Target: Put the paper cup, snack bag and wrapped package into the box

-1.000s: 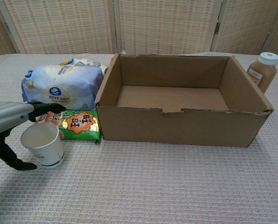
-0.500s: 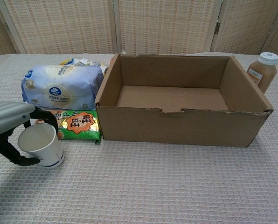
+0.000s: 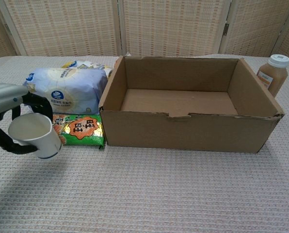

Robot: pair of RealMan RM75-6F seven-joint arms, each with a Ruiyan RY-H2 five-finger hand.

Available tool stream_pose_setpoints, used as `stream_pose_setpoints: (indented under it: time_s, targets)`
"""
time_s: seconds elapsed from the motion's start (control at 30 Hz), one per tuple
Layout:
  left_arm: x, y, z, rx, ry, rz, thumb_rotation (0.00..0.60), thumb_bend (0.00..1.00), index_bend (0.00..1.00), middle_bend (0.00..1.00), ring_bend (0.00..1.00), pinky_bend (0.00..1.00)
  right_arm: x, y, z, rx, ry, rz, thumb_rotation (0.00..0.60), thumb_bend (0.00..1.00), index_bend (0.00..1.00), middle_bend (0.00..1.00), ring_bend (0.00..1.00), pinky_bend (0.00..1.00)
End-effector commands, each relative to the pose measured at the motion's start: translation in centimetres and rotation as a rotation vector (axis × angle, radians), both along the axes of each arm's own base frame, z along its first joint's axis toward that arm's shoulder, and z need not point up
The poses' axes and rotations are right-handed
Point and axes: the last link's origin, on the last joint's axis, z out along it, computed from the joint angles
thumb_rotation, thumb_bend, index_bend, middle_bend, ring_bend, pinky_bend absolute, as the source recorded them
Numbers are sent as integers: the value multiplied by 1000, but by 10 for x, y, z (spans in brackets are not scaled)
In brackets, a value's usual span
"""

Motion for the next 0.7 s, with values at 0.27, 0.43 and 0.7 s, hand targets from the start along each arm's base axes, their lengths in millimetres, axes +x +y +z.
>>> stream_pose_setpoints:
  time_s: [0.27, 0.43, 0.7]
  targets:
    - [82, 31, 62, 72, 62, -199, 600, 238, 444, 415, 277, 460, 2, 2, 1, -7, -4, 11, 600, 83, 61, 0, 0, 0]
    - [130, 48, 64, 62, 78, -278, 600, 239, 445, 423, 284, 462, 2, 2, 1, -8, -4, 16, 600, 83, 61, 0, 0, 0]
    - [182, 75, 23, 33, 18, -279, 600, 238, 452, 428, 291, 475, 1, 0, 0, 0, -3, 9, 600, 83, 61, 0, 0, 0]
